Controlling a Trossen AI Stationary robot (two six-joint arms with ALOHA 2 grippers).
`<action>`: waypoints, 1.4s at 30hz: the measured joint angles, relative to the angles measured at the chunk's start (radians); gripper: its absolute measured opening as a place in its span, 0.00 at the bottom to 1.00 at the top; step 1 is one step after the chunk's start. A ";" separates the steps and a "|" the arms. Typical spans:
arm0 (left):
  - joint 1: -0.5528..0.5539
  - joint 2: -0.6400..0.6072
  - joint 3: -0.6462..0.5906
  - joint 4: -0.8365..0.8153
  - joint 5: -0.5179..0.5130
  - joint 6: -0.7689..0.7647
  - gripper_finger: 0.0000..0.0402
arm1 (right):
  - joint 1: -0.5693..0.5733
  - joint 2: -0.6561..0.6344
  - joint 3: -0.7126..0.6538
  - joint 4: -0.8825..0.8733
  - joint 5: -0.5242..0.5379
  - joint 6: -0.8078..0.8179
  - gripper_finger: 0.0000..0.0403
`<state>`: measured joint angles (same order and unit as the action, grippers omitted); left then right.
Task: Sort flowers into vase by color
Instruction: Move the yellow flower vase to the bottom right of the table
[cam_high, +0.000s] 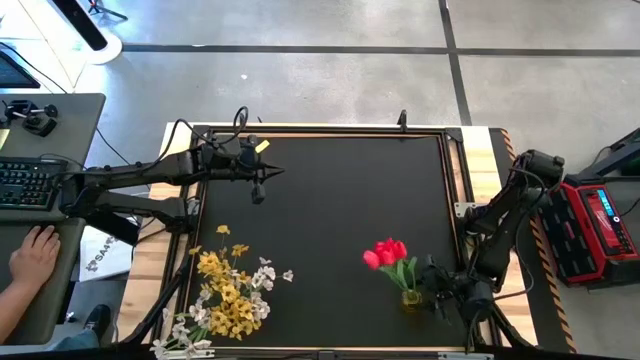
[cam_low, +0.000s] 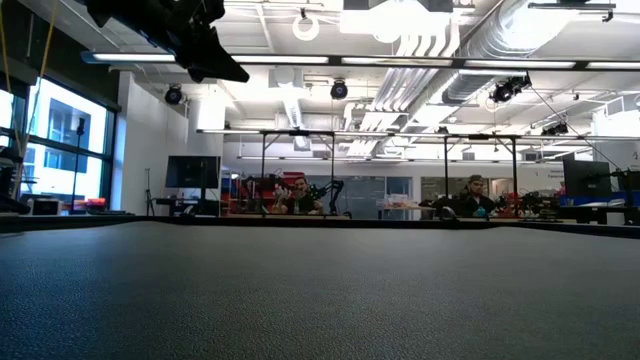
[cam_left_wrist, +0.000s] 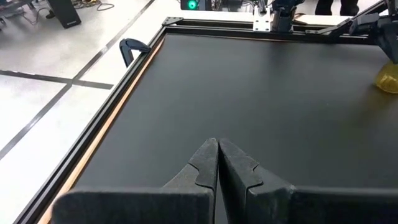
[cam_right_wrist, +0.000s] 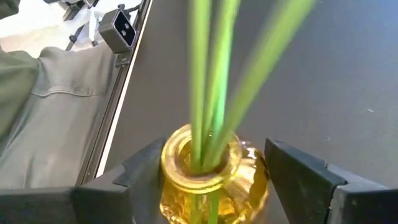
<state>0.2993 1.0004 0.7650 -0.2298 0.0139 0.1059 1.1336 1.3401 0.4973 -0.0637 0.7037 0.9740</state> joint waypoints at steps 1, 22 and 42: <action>0.000 0.000 0.000 0.000 0.000 0.000 0.00 | 0.000 0.011 0.000 0.007 0.004 0.010 0.63; 0.000 0.000 0.000 0.000 0.000 -0.001 0.00 | -0.001 0.046 -0.005 0.043 0.098 -0.091 0.69; 0.000 0.000 0.000 0.000 0.000 -0.011 0.00 | -0.002 -0.049 -0.008 -0.055 0.044 -0.017 0.84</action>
<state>0.2993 1.0004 0.7650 -0.2295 0.0139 0.0953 1.1313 1.2916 0.4889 -0.1190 0.7480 0.9568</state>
